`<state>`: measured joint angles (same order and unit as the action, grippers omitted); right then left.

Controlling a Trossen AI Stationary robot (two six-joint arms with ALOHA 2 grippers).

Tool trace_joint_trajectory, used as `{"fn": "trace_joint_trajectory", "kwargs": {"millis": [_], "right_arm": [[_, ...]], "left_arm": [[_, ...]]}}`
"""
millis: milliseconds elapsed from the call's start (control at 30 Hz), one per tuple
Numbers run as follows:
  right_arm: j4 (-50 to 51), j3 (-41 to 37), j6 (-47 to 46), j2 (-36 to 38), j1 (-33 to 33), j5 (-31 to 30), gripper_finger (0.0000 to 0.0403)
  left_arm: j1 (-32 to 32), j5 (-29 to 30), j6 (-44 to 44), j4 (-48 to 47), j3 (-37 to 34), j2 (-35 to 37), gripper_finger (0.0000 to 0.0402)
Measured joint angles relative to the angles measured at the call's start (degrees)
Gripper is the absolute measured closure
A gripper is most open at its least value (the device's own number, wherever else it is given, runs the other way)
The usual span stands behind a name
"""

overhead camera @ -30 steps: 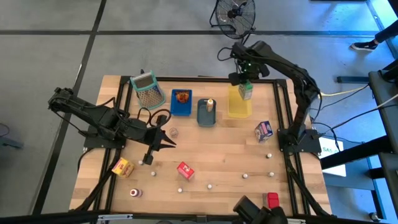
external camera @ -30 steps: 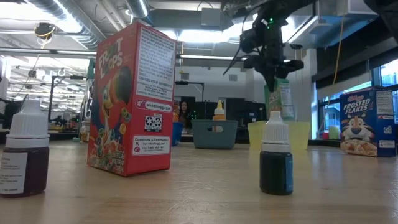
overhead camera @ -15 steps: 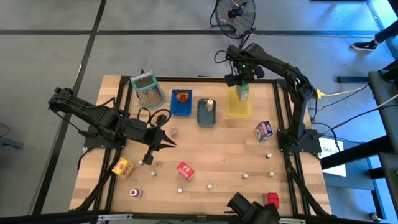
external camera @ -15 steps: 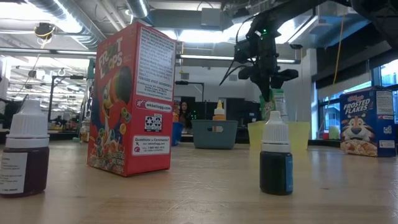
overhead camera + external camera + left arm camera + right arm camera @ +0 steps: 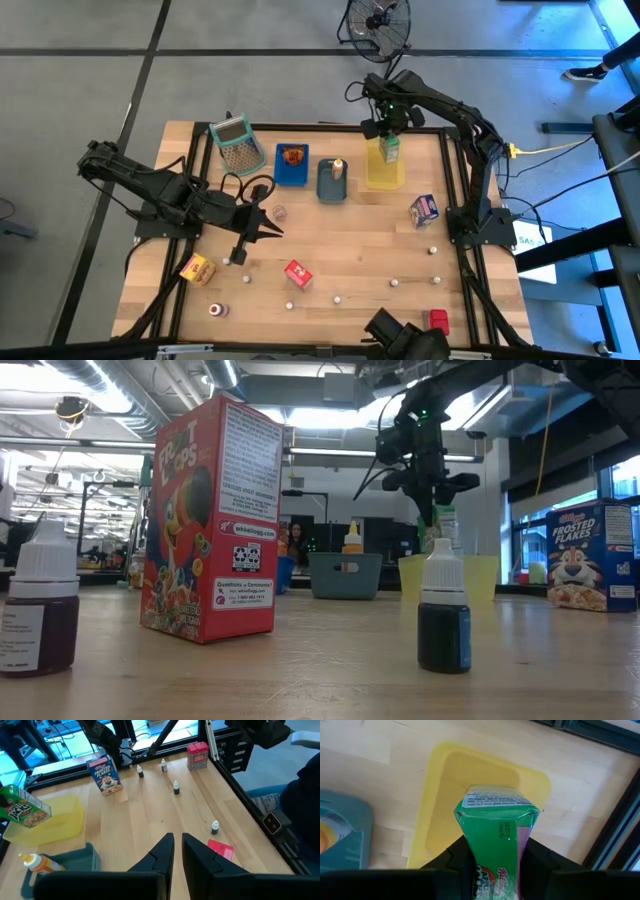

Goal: Pick & Place Kitchen Items
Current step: Put the green cereal box into the yellow bin

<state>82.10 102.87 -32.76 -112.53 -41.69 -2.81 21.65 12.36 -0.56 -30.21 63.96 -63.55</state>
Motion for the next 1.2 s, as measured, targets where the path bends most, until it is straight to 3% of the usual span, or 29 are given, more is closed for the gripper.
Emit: {"fn": "trace_joint_trajectory", "kwargs": {"millis": [633,1200], "right_arm": [[-6.67,-6.73,-4.10,0.02,-3.30,3.02,0.0284],[-8.19,-7.46,-3.89,0.02,-3.37,-1.92,0.0284]], "left_arm": [[0.00,0.00,0.39,0.00,0.00,0.00,0.0370],[0.00,0.00,-0.17,0.00,0.00,0.00,0.0370]]}}
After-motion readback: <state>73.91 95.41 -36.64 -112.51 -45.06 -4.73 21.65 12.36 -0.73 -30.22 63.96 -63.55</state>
